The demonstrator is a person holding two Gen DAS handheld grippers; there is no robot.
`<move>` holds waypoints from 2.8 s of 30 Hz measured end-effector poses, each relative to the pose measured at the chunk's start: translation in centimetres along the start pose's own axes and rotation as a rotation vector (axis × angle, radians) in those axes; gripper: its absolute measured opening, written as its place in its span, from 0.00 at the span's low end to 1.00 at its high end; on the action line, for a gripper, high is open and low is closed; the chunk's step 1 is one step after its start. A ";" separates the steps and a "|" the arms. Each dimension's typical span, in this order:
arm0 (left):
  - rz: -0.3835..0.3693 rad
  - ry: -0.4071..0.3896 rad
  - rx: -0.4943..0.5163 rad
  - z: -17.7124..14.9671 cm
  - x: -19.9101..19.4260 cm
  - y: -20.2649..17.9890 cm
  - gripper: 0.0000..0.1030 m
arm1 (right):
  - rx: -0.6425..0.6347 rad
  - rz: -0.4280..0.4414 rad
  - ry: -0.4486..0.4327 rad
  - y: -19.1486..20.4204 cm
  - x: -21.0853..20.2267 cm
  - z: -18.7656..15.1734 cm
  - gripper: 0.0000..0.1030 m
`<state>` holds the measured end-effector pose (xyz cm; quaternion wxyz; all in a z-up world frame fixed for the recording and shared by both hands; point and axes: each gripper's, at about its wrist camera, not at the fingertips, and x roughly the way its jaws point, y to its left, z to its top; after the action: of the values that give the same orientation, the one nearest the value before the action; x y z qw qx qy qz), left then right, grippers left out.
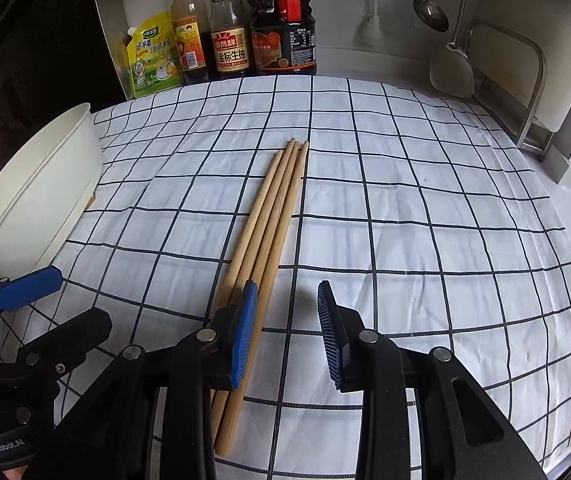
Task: Organize utensils
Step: 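Position the left tool over the chopstick row while the right tool aligns beside it, then close the right tool on one chopstick while the left tool grasps another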
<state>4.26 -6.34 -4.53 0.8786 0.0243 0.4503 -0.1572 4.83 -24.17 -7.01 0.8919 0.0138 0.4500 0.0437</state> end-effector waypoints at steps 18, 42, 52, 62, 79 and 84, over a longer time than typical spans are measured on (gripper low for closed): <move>0.002 0.016 -0.012 -0.1 0.6 0.2 0.67 | -0.081 -0.039 0.015 0.9 0.5 -0.5 0.08; 0.031 0.061 -0.002 2.1 4.7 -3.9 0.70 | 0.077 0.025 -0.007 -6.1 -1.6 -2.5 0.06; 0.049 0.046 0.005 2.4 5.1 -4.2 0.72 | 0.089 0.030 -0.013 -6.5 -1.7 -2.4 0.12; 0.110 0.035 0.035 2.1 5.3 -4.3 0.88 | 0.084 0.025 -0.015 -6.4 -1.6 -2.4 0.15; 0.120 0.064 0.026 2.1 6.1 -4.0 0.88 | 0.061 0.005 -0.026 -6.0 -1.1 -1.9 0.15; 0.104 0.046 0.047 1.9 5.7 -4.6 0.74 | 0.031 -0.017 -0.032 -5.6 -1.1 -1.9 0.15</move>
<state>7.52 -12.47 -7.51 0.8742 0.0720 0.4647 -0.1211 2.99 -29.84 -7.65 0.8990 0.0244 0.4364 0.0289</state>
